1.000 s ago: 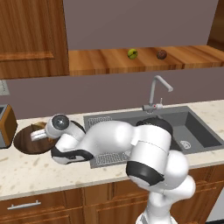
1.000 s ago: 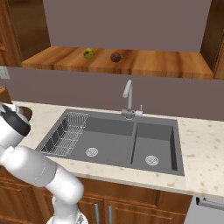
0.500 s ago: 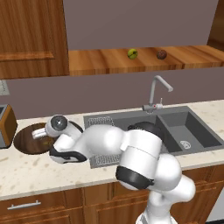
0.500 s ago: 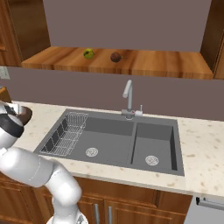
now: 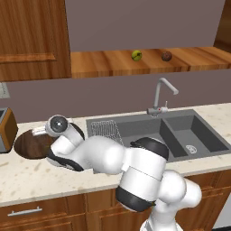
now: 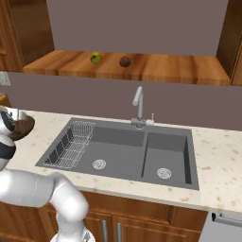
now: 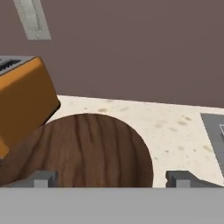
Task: Pick the pears from the cabinet and place them in one bowl. Pick the banana from the sink and place it in the other bowl.
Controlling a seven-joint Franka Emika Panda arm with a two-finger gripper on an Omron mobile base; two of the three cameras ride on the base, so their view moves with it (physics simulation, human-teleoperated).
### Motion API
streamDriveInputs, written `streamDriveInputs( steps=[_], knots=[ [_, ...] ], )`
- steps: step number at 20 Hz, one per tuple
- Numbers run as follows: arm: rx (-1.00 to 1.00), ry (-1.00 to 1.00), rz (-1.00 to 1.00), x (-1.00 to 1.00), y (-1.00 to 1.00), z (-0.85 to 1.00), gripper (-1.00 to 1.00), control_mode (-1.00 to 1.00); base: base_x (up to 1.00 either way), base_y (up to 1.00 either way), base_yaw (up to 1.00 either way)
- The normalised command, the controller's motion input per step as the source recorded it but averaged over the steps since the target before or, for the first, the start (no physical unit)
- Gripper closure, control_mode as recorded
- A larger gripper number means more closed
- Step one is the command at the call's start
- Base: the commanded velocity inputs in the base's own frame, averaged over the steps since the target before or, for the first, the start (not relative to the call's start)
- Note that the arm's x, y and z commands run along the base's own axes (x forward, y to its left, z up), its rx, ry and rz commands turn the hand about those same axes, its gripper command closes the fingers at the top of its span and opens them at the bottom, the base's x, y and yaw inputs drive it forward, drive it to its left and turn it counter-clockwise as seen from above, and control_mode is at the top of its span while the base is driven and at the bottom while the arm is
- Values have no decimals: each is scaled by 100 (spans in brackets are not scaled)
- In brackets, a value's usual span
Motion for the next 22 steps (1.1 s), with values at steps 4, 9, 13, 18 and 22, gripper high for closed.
streamDriveInputs(
  steps=[4,9,13,18,22],
  knots=[
    [8,2,-5,-34,0,96,-100,-100,0,0,0],
    [6,7,-5,-85,-8,56,-100,-100,0,0,0],
    [4,13,-1,-100,-10,39,-100,-100,0,0,0],
    [7,18,-2,-100,-16,42,-100,-100,0,0,0],
    [7,18,-2,-100,-30,44,-100,-100,0,0,0]
  ],
)
